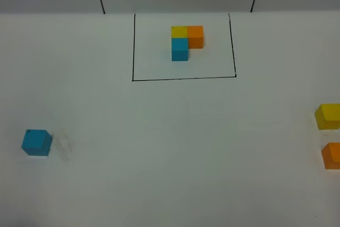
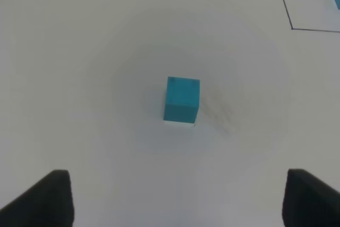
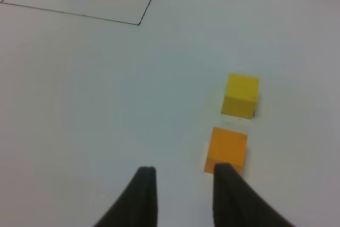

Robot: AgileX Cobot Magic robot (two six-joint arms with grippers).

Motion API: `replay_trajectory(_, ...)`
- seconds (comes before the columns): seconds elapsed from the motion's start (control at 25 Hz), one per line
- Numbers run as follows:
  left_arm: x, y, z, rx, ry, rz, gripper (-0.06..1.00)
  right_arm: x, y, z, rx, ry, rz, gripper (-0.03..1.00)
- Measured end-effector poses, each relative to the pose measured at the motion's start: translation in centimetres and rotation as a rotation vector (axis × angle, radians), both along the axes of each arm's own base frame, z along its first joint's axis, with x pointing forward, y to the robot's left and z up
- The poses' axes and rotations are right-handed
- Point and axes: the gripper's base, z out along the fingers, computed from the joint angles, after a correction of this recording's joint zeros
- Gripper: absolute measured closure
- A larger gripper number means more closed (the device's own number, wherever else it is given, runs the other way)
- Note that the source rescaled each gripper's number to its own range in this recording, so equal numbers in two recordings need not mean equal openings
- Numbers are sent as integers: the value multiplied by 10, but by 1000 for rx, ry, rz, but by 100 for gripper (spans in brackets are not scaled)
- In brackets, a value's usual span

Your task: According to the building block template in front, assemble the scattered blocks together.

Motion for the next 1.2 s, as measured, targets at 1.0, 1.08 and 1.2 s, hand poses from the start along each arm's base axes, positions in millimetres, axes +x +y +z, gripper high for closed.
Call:
replay_trajectory(1.0, 149, -7, 24, -14, 502, -11, 25, 0, 0, 0, 0, 0, 0, 97)
replay_trajectory(1.08, 169, -8, 12, -13, 542, -11, 25, 0, 0, 0, 0, 0, 0, 97)
replay_trajectory(1.2, 198, -9, -9, -11, 599, -11, 25, 0, 0, 0, 0, 0, 0, 97)
